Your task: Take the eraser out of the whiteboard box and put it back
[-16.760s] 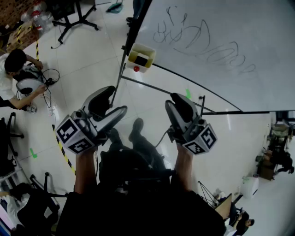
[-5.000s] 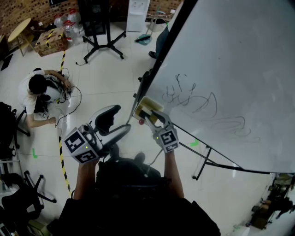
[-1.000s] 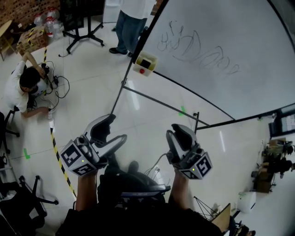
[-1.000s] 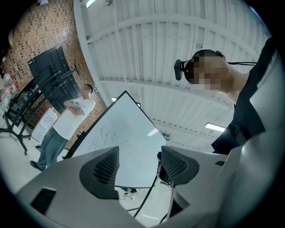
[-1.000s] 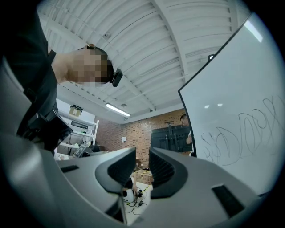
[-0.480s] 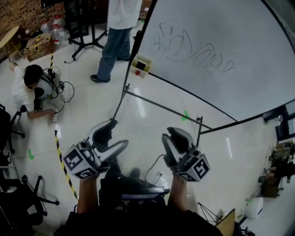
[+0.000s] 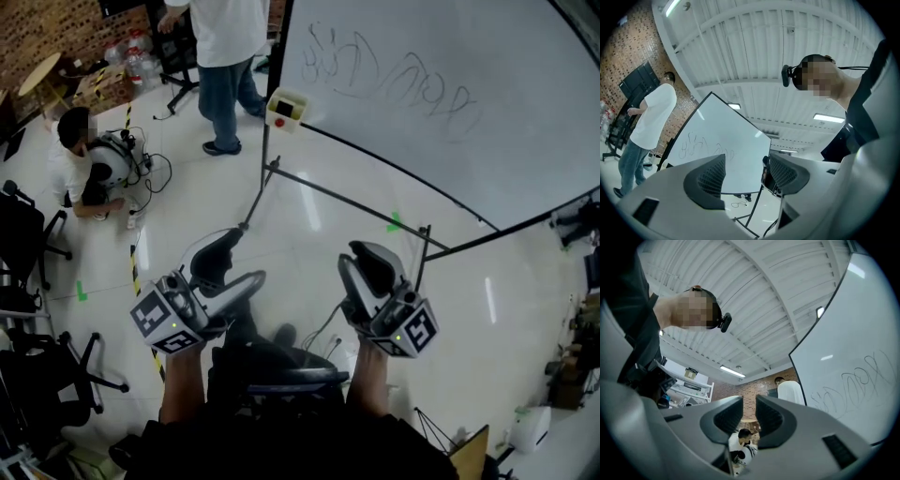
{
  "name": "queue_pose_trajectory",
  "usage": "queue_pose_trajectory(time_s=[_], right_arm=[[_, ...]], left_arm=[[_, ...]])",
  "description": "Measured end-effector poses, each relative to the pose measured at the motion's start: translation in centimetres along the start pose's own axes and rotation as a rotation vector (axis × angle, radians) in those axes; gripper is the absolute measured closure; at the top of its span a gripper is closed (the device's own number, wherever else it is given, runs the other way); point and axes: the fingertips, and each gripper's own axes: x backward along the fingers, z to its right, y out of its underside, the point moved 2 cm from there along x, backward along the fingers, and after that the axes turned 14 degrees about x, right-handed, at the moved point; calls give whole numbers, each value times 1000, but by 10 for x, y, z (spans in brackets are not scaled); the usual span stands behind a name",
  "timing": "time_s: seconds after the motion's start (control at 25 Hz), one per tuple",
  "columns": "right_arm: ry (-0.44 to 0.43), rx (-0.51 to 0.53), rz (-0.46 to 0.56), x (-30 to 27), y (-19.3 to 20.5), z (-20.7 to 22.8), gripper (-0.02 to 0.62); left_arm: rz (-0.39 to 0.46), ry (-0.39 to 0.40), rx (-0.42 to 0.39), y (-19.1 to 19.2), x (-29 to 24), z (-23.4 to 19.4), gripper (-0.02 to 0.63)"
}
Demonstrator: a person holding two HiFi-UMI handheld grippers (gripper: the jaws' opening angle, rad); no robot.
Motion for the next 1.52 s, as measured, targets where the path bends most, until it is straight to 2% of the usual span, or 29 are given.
queue_pose_trajectory(time_s=[0.24, 0.44, 0.68, 0.96, 1.28, 1.52], right_arm=[[-13, -87, 59, 42, -10, -6, 502], [-9, -142, 81, 72, -7, -12, 509], [19, -76, 102, 86, -15, -7, 512], [9, -80, 98, 64, -21, -13, 518], [-9, 0, 61, 22, -21, -24, 518], [-16, -2, 43, 2, -20, -38, 518]], left_arm=[[-26, -70, -38, 27, 0, 36, 314], [-50, -110, -40, 47, 2, 58, 314], [-64, -73, -72, 50, -8, 69, 314], [-45, -31, -87, 32, -3, 61, 314], [-10, -15, -60, 5, 20, 37, 314], [-17, 4, -37, -4, 30, 30, 313]])
